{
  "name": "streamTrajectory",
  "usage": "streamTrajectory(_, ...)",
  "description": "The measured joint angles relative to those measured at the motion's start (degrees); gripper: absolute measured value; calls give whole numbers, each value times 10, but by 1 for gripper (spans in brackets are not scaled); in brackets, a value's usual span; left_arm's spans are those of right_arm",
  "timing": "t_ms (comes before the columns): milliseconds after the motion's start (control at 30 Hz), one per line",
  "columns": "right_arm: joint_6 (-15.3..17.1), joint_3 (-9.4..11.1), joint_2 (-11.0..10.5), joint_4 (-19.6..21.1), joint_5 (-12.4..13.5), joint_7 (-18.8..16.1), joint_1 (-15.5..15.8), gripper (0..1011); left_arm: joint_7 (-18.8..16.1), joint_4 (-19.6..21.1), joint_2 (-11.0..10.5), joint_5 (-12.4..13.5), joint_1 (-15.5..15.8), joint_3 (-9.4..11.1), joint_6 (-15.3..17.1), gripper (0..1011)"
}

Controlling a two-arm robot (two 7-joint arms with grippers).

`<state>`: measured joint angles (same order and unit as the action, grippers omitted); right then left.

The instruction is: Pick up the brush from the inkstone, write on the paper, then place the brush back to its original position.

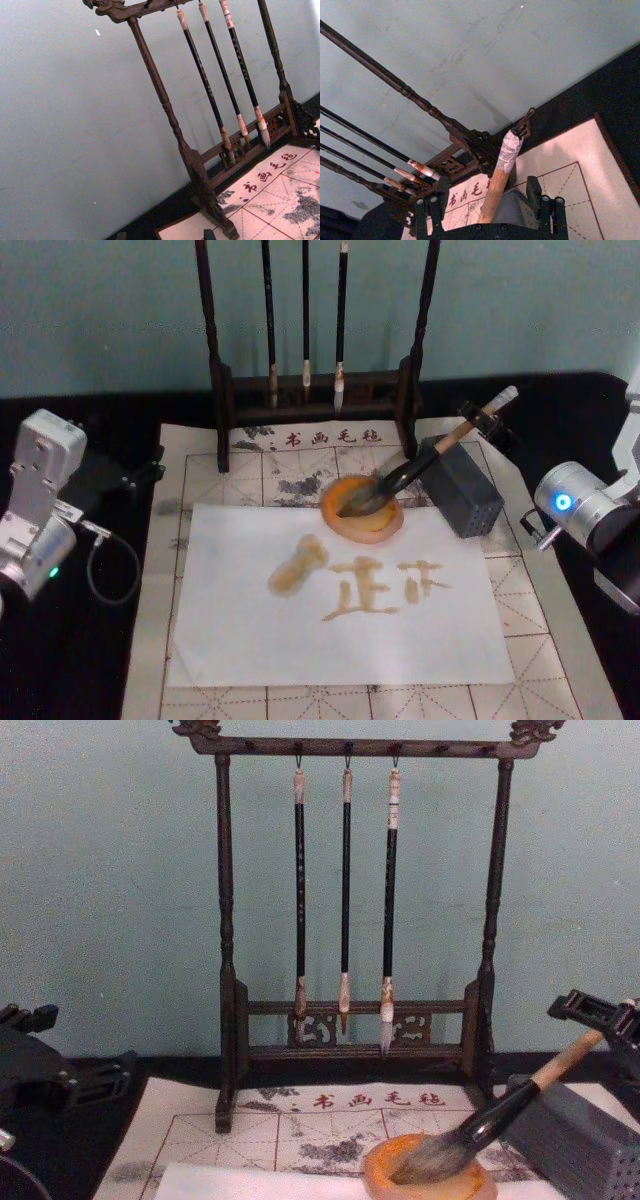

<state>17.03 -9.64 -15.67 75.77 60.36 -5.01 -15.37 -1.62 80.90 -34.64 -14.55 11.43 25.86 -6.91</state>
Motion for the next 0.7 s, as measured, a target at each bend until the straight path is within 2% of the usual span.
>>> streamTrajectory(367, -3, -19, 1, -23, 11, 5, -22, 1002, 0, 0, 0, 0, 0, 0, 0, 1001)
streamTrajectory(700, -11, -31, -4, -26, 13, 9, -26, 1002, 0, 0, 0, 0, 0, 0, 0, 1001)
